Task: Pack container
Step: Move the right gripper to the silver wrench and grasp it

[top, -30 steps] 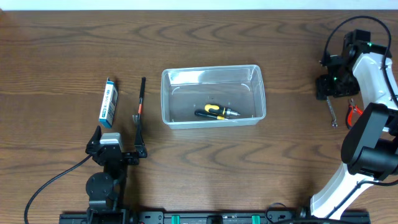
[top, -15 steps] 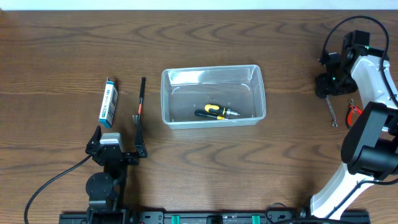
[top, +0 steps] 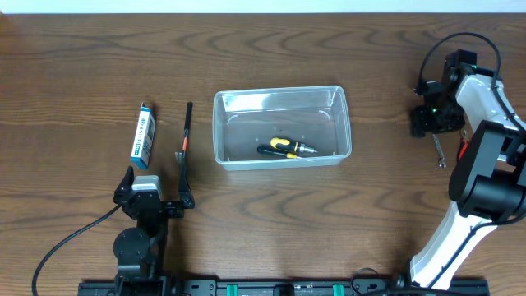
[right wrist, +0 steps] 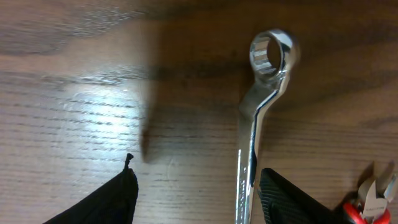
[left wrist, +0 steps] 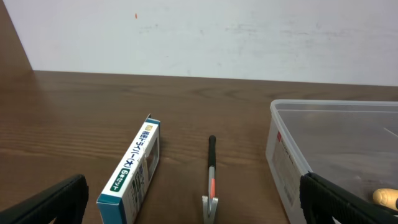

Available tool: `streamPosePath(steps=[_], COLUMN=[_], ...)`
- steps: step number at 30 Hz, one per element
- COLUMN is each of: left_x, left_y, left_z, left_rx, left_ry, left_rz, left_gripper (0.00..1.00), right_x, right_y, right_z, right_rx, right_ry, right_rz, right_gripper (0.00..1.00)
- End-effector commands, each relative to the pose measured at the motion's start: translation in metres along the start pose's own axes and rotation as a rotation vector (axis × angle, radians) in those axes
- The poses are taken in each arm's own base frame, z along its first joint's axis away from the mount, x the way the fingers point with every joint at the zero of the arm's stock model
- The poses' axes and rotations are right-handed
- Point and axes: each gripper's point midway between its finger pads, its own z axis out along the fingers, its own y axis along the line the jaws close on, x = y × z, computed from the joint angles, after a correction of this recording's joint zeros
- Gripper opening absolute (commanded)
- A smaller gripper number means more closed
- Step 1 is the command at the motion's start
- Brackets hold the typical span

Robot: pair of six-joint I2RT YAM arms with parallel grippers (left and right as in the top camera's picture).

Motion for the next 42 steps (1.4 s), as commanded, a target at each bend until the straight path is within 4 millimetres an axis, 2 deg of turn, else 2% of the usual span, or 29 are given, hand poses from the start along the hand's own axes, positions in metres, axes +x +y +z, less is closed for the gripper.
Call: streamPosePath(steps=[1, 6, 14, 17, 21, 26, 31, 42], left_x=[0.017, 0.017, 0.017, 0.017, 0.017, 0.017, 0.017, 0.017], left_y=[0.001, 0.001, 0.001, 0.001, 0.001, 0.001, 0.001, 0.001], left_z=[0.002, 0.002, 0.002, 0.002, 0.002, 0.002, 0.002, 0.002], left_rx=[-0.006, -0.006, -0.006, -0.006, -0.006, -0.006, -0.006, -0.006], left_ry=[0.043, 0.043, 0.043, 0.043, 0.043, 0.043, 0.043, 0.043], left_rz=[0.011, 0.011, 0.011, 0.011, 0.011, 0.011, 0.011, 0.011], left_gripper=[0.98, 0.98, 0.98, 0.98, 0.98, 0.98, 0.98, 0.98], right_x=[0.004, 0.009, 0.014, 0.013, 0.014, 0.014, 0.014, 0.015], right_y=[-0.005, -0.009, -0.002, -0.002, -0.001, -0.001, -0.001, -0.001], right_z=[0.007, 0.016, 0.031, 0.031, 0.031, 0.031, 0.031, 0.031], right_rx=[-0.018, -0.032, -0.090, -0.092, -0.093, -0.093, -0.094, -0.094], right_ry=[0.007, 0.026, 0.050, 0.048, 0.050, 0.052, 0.054, 0.056], right_rz=[0.011, 0.039, 0.047, 0.046, 0.049, 0.061, 0.068, 0.083], right_gripper=[0.64, 0.64, 0.63, 0.57, 0.41, 0.36, 0.27, 0.17])
